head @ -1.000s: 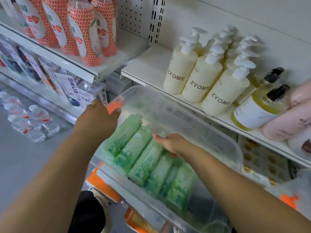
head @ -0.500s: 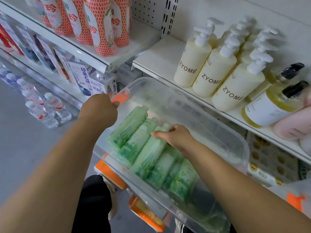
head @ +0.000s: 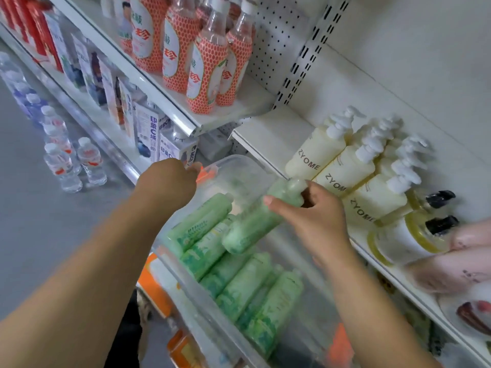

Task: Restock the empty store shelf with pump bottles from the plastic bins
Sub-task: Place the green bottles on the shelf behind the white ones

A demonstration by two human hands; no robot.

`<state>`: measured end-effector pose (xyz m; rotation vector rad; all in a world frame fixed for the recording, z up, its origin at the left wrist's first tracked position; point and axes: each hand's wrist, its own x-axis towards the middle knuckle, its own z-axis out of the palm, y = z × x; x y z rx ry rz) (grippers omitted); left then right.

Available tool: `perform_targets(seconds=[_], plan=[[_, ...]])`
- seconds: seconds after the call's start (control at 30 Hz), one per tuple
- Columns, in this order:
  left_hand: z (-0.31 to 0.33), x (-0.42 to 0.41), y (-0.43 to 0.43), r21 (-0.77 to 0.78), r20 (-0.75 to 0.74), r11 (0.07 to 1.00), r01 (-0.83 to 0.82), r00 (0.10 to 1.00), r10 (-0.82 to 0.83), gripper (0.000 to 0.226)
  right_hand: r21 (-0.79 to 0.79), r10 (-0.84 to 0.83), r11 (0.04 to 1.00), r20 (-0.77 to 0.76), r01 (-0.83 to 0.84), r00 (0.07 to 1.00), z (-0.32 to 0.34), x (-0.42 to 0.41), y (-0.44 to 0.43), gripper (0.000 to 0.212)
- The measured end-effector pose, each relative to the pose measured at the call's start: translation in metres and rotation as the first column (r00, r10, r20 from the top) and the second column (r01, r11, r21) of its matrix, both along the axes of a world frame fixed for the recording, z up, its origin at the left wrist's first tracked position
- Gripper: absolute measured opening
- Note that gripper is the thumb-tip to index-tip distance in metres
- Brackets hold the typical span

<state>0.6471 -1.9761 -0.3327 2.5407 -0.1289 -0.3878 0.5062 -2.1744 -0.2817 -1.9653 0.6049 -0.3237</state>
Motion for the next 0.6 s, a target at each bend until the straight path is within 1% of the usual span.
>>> perform_targets(seconds=[0.07, 0.13, 0.2, 0.3, 0.37, 0.43, 0.53, 0.6], plan=[[0.003, -0.003, -0.003, -0.046, -0.017, 0.999, -0.010, 1.000, 0.010, 0.056, -0.048, 0.010, 0.999, 0.060, -0.007, 0.998, 0.025, 0.008, -0.003, 0.030], [0.008, -0.006, -0.007, -0.122, -0.024, 0.992, -0.023, 1.000, 0.020, 0.054, -0.125, 0.043, 0.992, 0.085, -0.032, 0.995, 0.051, 0.019, -0.006, 0.032], [0.013, -0.007, -0.011, -0.225, -0.027, 0.974, -0.031, 0.999, 0.025, 0.052, -0.220, 0.059, 0.975, 0.092, -0.037, 0.994, 0.077, 0.033, -0.008, 0.040], [0.017, -0.005, -0.016, -0.328, -0.022, 0.944, -0.022, 1.000, 0.015, 0.059, -0.375, 0.049, 0.927, 0.087, -0.013, 0.995, 0.116, 0.057, -0.016, 0.053], [0.011, -0.004, -0.014, -0.384, -0.012, 0.922, -0.042, 0.999, 0.040, 0.062, -0.403, 0.048, 0.915, 0.063, -0.019, 0.997, 0.136, 0.077, -0.025, 0.052], [0.003, 0.000, -0.012, -0.426, 0.010, 0.902, -0.071, 0.997, 0.083, 0.060, -0.398, 0.057, 0.917, 0.027, -0.041, 0.998, 0.148, 0.101, -0.037, 0.046], [-0.001, 0.007, -0.018, -0.475, 0.064, 0.874, -0.105, 0.986, 0.153, 0.054, -0.405, 0.064, 0.910, -0.061, -0.084, 0.996, 0.147, 0.144, -0.060, 0.048], [-0.002, 0.011, -0.027, -0.485, 0.121, 0.871, -0.076, 0.981, 0.153, 0.053, -0.418, 0.036, 0.905, -0.117, -0.082, 0.992, 0.138, 0.177, -0.077, 0.049]])
